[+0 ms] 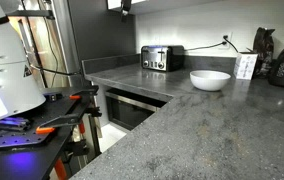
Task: Remove the pen from the bowl
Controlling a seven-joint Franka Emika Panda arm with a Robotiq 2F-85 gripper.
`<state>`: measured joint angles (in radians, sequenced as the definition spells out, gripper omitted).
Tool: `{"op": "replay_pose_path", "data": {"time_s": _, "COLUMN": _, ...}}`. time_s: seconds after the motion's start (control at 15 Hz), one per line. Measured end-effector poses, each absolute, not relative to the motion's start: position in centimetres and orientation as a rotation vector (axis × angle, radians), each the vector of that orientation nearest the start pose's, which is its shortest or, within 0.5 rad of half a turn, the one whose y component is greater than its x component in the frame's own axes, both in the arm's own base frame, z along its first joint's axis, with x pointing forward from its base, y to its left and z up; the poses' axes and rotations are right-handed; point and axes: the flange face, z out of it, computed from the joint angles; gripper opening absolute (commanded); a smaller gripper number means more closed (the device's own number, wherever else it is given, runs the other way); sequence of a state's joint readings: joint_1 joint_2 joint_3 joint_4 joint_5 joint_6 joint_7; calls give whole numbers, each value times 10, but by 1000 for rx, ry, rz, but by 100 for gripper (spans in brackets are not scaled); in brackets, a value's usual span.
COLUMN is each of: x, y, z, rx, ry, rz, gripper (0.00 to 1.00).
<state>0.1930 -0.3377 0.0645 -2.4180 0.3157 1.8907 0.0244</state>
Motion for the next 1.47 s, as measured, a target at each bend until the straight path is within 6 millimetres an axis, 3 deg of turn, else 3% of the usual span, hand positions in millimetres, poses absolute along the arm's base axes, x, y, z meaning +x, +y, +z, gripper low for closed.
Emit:
{"op": "replay_pose_path", "data": {"time_s": 0.67, "x": 398, "y": 128, "z": 424, "rx": -2886, "ry": -148, "rz": 322, "gripper": 100}}
{"op": "replay_pose_path", "data": {"time_s": 0.8, "x": 404, "y": 125, "z": 417, "rx": -2924, "ry": -276, "rz": 310, "gripper": 100}}
{"op": "replay_pose_path", "data": {"time_s": 1.0, "x": 439, "y": 117, "z": 400, "rx": -2994, "ry": -506, "rz": 265, "gripper": 100}}
{"op": "replay_pose_path", "data": {"time_s": 1.13, "x": 476, "y": 113, "z": 386, "rx": -3029, "ry": -660, "rz": 201, "gripper": 100}}
{"op": "replay_pose_path", "data": {"time_s": 1.47, "x": 570, "y": 91, "z": 348, "rx": -3064, "ry": -494, "rz": 10, "gripper": 100}}
